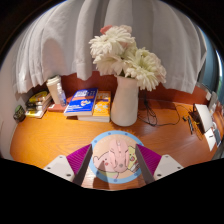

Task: Arrange mouse

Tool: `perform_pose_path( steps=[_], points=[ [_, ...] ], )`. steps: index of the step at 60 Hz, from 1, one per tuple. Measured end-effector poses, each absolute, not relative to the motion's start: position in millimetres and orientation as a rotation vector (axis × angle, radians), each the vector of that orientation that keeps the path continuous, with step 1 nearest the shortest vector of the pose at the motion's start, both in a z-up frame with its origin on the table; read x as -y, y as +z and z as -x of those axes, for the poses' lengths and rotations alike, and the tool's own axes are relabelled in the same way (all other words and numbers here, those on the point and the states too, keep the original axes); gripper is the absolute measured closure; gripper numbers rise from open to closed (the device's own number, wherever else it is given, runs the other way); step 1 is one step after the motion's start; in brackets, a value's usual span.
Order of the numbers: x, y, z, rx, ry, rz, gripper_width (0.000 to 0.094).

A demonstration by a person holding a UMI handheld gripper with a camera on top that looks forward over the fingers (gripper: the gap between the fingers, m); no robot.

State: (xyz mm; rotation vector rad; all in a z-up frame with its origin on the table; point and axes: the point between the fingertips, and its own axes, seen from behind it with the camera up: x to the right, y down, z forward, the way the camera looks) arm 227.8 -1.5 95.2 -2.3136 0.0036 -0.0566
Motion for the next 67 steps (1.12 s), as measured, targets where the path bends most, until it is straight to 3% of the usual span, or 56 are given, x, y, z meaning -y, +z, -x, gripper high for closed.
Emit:
perform_pose_path(
  steps=[11,25,41,67],
  points=[
    [58.6,161.8,-168.0,-0.046,0.005,2.233,0.0071],
    [125.1,198.4,-91.9,-0.018,0.045,2.186,0.0073],
    [176.8,207.4,-29.6,0.037,0.083,2.164,0.0068],
    [203.0,214.4,-0.3,0.082,0.061,2.167,0.0071]
  ],
)
